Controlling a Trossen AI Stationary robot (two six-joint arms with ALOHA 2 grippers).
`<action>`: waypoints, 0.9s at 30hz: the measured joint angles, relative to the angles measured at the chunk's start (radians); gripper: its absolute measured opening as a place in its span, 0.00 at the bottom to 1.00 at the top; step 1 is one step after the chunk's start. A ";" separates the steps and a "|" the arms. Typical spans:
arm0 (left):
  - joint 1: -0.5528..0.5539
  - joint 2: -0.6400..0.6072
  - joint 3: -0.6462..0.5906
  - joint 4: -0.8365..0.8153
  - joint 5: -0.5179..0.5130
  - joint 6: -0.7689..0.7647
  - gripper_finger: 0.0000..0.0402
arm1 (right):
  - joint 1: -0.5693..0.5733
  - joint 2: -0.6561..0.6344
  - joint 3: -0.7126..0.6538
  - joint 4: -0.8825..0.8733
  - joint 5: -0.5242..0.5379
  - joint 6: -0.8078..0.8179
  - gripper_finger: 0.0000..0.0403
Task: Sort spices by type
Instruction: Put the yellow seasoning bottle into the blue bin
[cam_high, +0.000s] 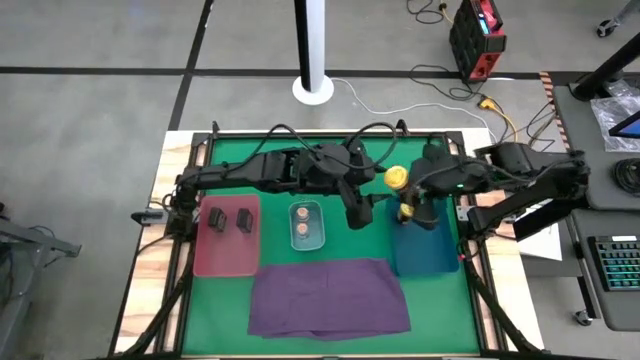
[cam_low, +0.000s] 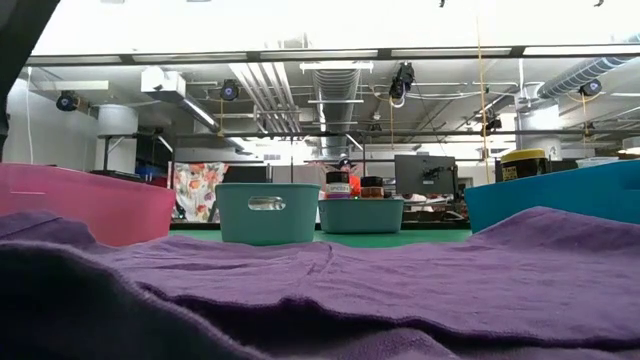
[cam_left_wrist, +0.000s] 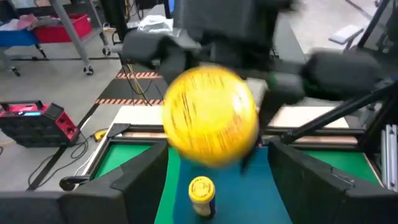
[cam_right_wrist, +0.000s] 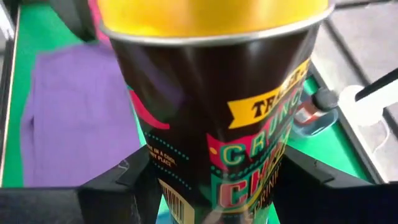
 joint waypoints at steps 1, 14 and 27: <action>0.002 -0.008 0.000 -0.006 0.000 0.006 0.64 | 0.010 -0.023 -0.020 0.023 0.021 0.008 0.55; 0.005 -0.065 -0.004 0.074 0.151 0.022 0.65 | 0.249 -0.267 -0.494 0.844 0.406 -0.135 0.55; 0.011 -0.057 -0.049 0.114 0.204 -0.022 0.65 | 0.287 -0.169 -0.490 1.022 0.476 -0.235 0.55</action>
